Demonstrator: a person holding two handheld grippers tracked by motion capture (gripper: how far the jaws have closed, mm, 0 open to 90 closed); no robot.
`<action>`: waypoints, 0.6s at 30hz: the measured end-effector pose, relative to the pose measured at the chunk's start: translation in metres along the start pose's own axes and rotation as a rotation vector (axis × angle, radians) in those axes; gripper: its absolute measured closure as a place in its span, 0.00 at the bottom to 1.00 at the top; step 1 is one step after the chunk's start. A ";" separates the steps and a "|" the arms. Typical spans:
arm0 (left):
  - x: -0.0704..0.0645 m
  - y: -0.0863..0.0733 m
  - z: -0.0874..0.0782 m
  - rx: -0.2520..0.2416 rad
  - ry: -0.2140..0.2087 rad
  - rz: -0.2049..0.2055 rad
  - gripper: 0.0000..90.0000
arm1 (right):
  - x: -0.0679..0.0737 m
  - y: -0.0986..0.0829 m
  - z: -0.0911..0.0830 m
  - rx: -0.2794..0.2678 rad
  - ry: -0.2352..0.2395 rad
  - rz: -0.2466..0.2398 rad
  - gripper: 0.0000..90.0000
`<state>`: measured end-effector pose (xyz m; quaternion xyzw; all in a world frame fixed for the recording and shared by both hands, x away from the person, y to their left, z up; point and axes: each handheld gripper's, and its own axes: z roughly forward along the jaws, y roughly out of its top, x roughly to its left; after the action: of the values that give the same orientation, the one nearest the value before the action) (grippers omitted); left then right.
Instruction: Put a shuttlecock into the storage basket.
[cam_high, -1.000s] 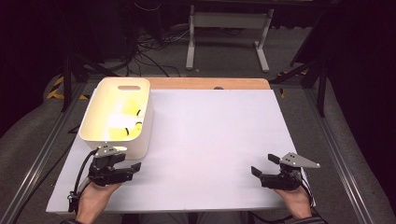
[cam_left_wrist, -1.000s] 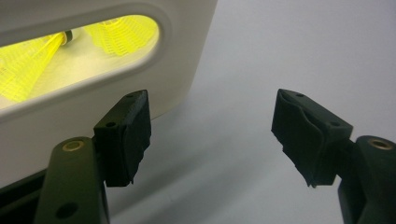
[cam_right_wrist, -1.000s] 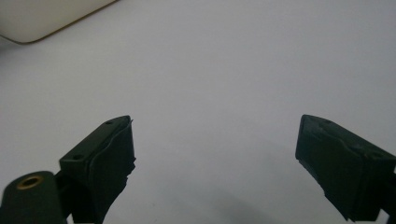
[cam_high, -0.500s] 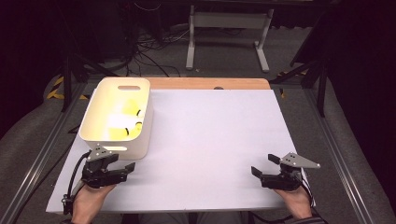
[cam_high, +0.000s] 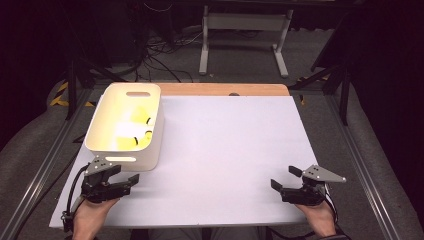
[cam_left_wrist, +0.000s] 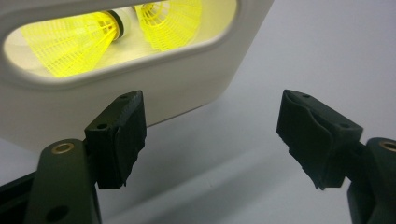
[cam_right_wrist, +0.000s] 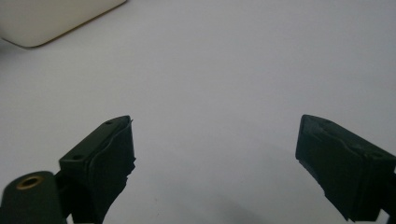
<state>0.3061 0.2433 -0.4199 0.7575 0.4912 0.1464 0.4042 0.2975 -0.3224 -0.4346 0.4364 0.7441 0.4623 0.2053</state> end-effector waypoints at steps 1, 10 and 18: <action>0.001 -0.001 -0.001 -0.003 0.001 -0.005 0.28 | 0.000 0.000 0.000 -0.003 0.000 -0.001 0.13; 0.006 -0.007 -0.004 -0.033 0.006 -0.020 0.27 | -0.002 -0.001 -0.004 -0.013 -0.004 0.006 0.13; 0.011 -0.011 -0.005 -0.049 0.005 -0.029 0.26 | -0.004 -0.003 -0.007 -0.025 -0.004 0.010 0.13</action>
<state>0.3014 0.2568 -0.4273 0.7398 0.4994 0.1542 0.4236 0.2936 -0.3297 -0.4340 0.4384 0.7356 0.4719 0.2100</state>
